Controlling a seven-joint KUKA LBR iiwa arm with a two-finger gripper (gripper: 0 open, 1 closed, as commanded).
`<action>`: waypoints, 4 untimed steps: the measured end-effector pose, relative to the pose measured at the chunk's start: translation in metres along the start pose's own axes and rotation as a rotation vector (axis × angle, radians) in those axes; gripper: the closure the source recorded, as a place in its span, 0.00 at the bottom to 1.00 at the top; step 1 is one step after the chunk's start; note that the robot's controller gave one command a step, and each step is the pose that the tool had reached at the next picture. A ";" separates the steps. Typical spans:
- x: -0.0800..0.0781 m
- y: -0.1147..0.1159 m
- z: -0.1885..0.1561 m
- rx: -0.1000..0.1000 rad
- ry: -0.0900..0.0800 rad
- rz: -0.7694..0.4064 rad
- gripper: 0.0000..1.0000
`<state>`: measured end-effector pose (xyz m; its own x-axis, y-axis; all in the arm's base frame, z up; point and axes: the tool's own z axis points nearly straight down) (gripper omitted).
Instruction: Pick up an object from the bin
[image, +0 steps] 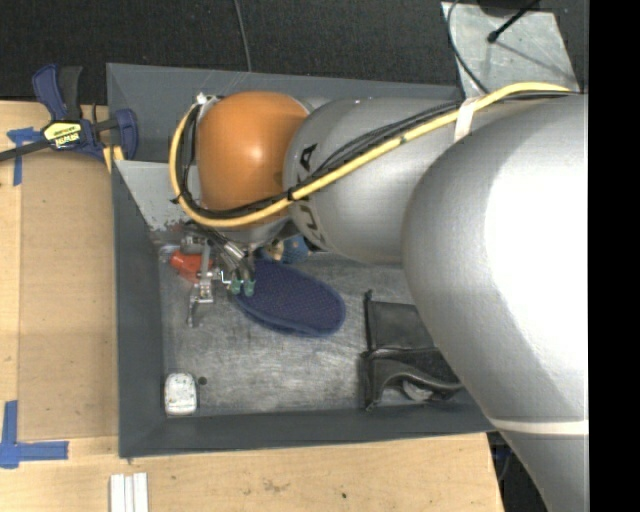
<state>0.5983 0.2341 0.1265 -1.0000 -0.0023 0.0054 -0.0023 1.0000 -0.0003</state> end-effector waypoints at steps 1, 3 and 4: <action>-0.003 -0.001 -0.004 -0.002 -0.008 0.003 1.00; -0.012 0.006 -0.114 -0.005 -0.018 -0.019 1.00; -0.014 -0.004 -0.032 0.001 -0.003 -0.195 1.00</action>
Offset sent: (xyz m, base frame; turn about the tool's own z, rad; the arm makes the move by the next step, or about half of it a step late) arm 0.0000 0.0000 0.0000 0.0000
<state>0.6129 0.2300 0.1581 -0.9807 -0.1956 0.0024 -0.1956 0.9807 -0.0005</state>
